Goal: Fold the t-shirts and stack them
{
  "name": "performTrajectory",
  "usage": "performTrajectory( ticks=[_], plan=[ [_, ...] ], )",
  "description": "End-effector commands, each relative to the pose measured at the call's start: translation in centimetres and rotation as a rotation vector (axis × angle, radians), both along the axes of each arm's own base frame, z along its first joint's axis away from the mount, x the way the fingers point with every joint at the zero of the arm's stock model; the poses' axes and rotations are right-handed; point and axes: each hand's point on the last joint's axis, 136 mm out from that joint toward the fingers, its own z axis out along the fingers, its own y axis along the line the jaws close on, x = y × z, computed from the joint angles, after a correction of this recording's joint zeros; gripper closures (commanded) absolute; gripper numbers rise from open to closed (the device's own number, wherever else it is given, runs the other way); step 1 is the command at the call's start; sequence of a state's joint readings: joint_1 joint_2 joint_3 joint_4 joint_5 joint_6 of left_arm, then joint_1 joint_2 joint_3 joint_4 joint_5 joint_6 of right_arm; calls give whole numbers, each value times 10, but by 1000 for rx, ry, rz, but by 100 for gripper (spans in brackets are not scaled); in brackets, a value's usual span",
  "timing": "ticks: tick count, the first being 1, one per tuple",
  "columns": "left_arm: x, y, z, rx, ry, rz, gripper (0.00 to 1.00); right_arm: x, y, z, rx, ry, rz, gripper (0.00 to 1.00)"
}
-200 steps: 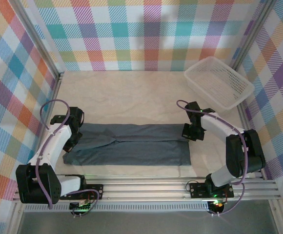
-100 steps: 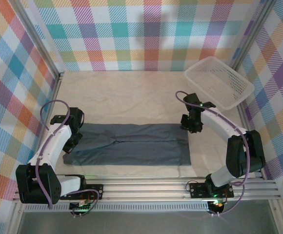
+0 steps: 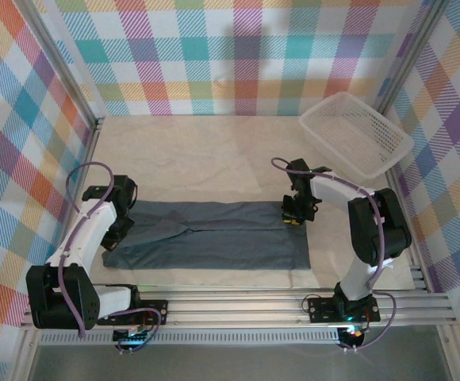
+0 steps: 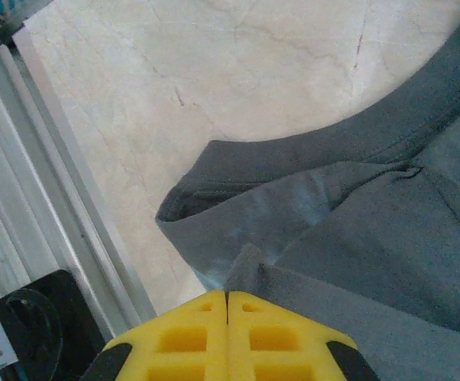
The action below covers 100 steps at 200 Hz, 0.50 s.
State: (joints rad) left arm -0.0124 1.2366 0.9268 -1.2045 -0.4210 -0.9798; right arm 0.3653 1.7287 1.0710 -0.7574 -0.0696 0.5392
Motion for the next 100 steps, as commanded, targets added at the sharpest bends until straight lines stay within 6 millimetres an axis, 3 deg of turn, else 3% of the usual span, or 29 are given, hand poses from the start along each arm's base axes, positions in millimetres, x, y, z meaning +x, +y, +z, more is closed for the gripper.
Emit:
performTrajectory(
  ticks=[1, 50, 77, 100],
  plan=[
    [-5, 5, 15, 41, -8, -7, 100, -12, 5, 9, 39, 44, 24, 83],
    [-5, 6, 16, 47, -1, -8, 100, -45, -3, -4, 17, 194, 61, 85],
    [-9, 8, 19, 59, 7, -13, 100, -40, -10, 9, -8, 102, 56, 82],
    [-15, 7, 13, 51, 30, -13, 100, -39, -12, -2, -29, 125, 64, 82]
  ],
)
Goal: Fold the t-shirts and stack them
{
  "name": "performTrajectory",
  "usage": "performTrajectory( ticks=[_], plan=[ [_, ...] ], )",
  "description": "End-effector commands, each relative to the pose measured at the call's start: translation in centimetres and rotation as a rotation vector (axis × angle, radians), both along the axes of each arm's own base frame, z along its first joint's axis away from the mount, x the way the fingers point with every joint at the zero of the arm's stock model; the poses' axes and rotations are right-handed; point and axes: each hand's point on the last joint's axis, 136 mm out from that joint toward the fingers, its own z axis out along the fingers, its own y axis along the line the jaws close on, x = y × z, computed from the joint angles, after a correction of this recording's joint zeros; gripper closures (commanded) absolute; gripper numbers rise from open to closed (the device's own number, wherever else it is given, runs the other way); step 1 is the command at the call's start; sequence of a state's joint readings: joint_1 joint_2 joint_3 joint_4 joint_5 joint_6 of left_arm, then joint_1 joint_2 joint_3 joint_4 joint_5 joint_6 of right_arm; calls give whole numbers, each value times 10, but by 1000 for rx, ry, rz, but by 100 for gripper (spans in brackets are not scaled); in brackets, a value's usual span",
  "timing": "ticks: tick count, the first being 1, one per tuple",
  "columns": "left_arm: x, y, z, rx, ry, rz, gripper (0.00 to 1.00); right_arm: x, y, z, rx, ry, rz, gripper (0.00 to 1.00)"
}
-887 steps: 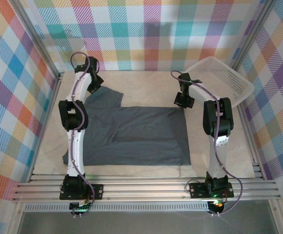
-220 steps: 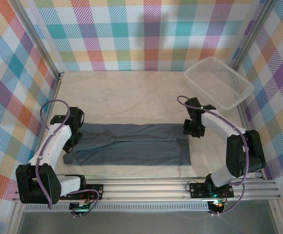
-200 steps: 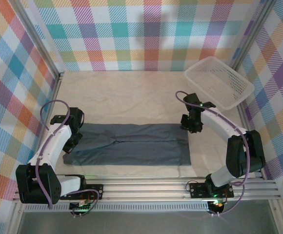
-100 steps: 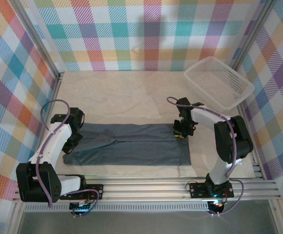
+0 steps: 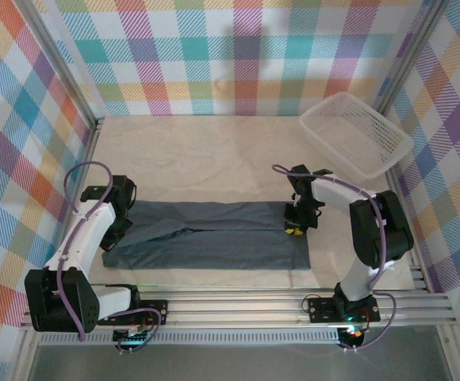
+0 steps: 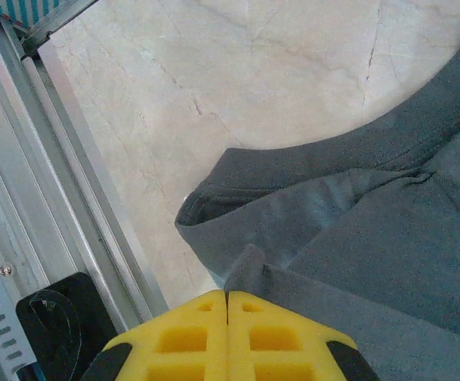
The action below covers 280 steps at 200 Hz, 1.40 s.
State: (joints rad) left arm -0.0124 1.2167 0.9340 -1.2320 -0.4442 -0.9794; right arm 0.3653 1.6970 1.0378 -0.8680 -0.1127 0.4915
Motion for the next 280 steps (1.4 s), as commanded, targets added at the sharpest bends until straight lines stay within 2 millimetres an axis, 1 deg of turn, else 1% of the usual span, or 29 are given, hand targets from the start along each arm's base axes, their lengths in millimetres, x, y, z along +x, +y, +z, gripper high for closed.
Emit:
performTrajectory(
  ticks=[1, 16, 40, 58, 80, 100, 121, 129, 130, 134, 140, 146, 150, 162, 178, 183, 196, 202, 211, 220, 226, 235, 247, 262, 280],
  plan=[
    [-11, 3, 6, 27, 31, -11, 100, -4, -6, -5, -32, 17, 19, 82],
    [-16, 0, -3, 7, 62, -3, 100, -2, -7, -11, -49, 28, 20, 84],
    [-22, -5, -15, -28, 95, 9, 100, 10, -8, -2, -55, -30, 11, 83],
    [-24, -7, -16, -33, 98, 8, 100, 15, -8, 3, -60, -50, 10, 83],
    [-27, 0, -14, 6, 116, -4, 100, 17, -9, 7, -68, -68, 6, 83],
    [-22, 5, -16, 41, 128, -27, 100, 22, -9, 14, -64, -98, -5, 83],
    [-10, 8, -19, 57, 139, -54, 100, 29, -6, 22, -51, -136, -22, 81],
    [-6, 7, -22, 55, 154, -58, 93, 31, -6, 24, -46, -142, -34, 80],
    [-6, 7, -22, 54, 154, -59, 92, 32, -5, 24, -45, -143, -34, 79],
    [-2, 6, -22, 48, 154, -61, 85, 33, -4, 25, -38, -146, -40, 78],
    [3, 4, -24, 35, 149, -67, 72, 37, -2, 26, -24, -156, -47, 77],
    [10, 1, -24, 18, 137, -73, 64, 41, 1, 27, -5, -164, -57, 75],
    [14, 0, -24, 10, 124, -75, 61, 43, 4, 27, 10, -169, -64, 75],
    [33, -4, -21, -16, 62, -87, 58, 50, 11, 26, 44, -162, -81, 74],
    [63, -10, -14, -47, -30, -107, 58, 58, 25, 22, 95, -129, -99, 73],
    [76, -13, -12, -62, -62, -119, 58, 60, 30, 20, 116, -121, -103, 73],
    [101, -16, -10, -84, -99, -132, 59, 64, 38, 12, 143, -89, -119, 73],
    [112, -18, -11, -99, -106, -135, 60, 65, 39, 7, 140, -68, -127, 73],
    [129, -23, -18, -142, -109, -145, 61, 65, 37, -1, 119, -39, -131, 74],
    [143, -30, -30, -188, -94, -150, 63, 67, 35, -8, 97, -31, -129, 74],
    [149, -33, -38, -211, -82, -149, 65, 69, 32, -10, 80, -31, -128, 74],
    [155, -38, -55, -245, -56, -146, 70, 72, 27, -14, 54, -30, -132, 74],
    [157, -42, -76, -281, -15, -126, 75, 75, 19, -19, 28, -11, -146, 74],
    [157, -40, -92, -292, 23, -103, 79, 75, 7, -28, -13, 39, -163, 75],
    [159, -31, -108, -295, 60, -77, 81, 79, -9, -36, -52, 77, -188, 75]
  ],
)
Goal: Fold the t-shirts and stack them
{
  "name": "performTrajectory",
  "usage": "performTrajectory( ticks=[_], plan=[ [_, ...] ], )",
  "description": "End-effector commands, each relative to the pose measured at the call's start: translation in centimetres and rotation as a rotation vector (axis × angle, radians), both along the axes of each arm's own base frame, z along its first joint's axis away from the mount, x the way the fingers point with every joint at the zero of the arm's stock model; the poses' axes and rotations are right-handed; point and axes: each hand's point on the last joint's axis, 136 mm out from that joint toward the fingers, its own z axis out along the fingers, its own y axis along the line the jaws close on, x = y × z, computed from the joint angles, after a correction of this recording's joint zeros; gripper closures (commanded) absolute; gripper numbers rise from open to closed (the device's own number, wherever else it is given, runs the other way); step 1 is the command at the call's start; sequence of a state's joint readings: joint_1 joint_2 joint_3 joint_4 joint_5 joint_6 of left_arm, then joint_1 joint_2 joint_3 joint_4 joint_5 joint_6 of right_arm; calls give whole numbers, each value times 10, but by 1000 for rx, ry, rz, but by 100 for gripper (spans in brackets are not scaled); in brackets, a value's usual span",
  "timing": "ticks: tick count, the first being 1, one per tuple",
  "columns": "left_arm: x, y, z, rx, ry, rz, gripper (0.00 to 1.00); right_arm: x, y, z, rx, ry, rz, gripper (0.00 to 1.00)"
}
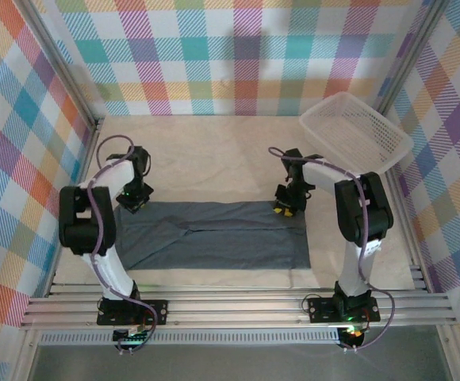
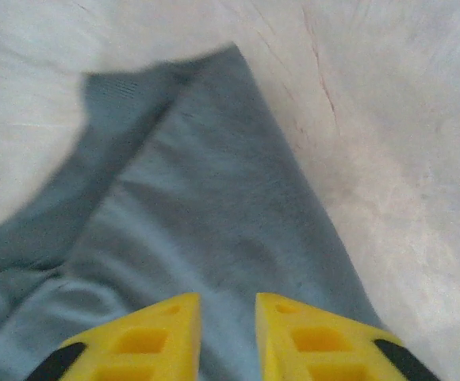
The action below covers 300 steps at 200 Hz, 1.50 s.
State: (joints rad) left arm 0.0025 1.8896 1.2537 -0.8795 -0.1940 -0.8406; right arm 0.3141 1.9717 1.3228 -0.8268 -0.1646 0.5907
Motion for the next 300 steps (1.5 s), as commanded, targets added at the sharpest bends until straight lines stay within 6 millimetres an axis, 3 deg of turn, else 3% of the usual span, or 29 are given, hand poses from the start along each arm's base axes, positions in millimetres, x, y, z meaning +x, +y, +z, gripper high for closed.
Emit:
performTrajectory(
  ticks=[1, 25, 57, 79, 111, 138, 164, 180, 210, 255, 300],
  plan=[
    [5, 6, -12, -41, 24, 31, 81, -4, -30, -22, -105, 99, -37, 75],
    [23, 11, -32, -68, 55, 6, 81, 19, -42, -22, -103, 87, -68, 74],
    [77, 3, -39, -140, -29, -27, 80, 70, -44, -22, -52, 53, -75, 73],
    [99, 4, -18, -130, -75, -31, 77, 108, -44, -14, -31, -11, -42, 71],
    [98, 8, 35, -57, -197, -67, 67, 140, -36, 26, -13, -170, 43, 61],
    [97, -25, 59, -120, -344, -211, 60, 137, -11, 65, 17, -286, 107, 54],
    [103, -72, 49, -253, -391, -413, 58, 119, 20, 82, 104, -327, 140, 52],
    [107, -89, 37, -295, -356, -506, 59, 106, 36, 87, 149, -326, 147, 52],
    [108, -103, 18, -319, -313, -602, 59, 91, 51, 99, 196, -329, 162, 51],
    [95, -121, 2, -324, -241, -676, 62, 84, 52, 110, 217, -331, 157, 51],
    [82, -115, 18, -263, -278, -649, 61, 86, 54, 113, 229, -337, 153, 51]
  ],
)
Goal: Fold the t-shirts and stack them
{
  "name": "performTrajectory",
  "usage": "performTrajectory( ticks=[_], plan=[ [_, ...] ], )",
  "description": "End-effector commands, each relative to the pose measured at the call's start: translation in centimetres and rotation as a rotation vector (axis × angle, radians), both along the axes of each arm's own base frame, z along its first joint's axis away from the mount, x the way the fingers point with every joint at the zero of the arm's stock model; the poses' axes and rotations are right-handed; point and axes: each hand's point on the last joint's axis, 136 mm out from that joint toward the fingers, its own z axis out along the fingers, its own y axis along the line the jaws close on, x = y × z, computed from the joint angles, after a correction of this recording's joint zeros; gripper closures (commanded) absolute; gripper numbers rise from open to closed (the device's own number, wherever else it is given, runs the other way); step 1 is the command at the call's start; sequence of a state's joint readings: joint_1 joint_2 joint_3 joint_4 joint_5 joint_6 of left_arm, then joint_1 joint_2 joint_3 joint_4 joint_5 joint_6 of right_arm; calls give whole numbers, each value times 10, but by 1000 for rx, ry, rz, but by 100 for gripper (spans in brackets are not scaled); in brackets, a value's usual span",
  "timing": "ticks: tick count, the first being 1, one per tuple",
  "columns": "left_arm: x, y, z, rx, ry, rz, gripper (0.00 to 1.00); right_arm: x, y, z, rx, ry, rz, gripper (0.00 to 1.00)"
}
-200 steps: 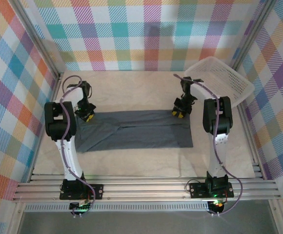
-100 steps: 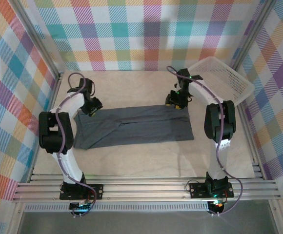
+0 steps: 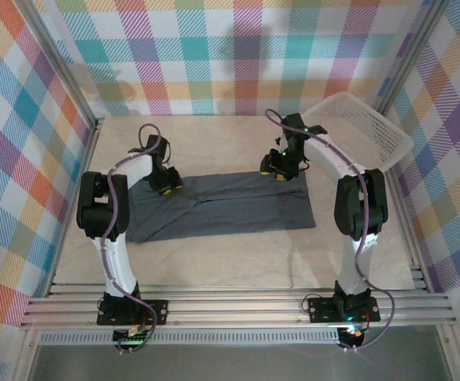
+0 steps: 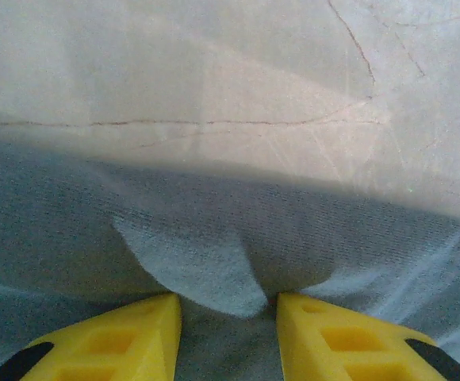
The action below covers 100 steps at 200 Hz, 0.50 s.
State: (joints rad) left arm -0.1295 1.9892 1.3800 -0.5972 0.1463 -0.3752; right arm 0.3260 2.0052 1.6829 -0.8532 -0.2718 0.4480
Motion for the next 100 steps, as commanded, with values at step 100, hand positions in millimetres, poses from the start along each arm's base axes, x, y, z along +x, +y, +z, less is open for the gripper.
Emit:
performTrajectory(
  ticks=[100],
  plan=[
    [-42, -4, 0, 91, 30, -12, 59, -6, 2, 20, 51, -28, 8, 51]
  ],
)
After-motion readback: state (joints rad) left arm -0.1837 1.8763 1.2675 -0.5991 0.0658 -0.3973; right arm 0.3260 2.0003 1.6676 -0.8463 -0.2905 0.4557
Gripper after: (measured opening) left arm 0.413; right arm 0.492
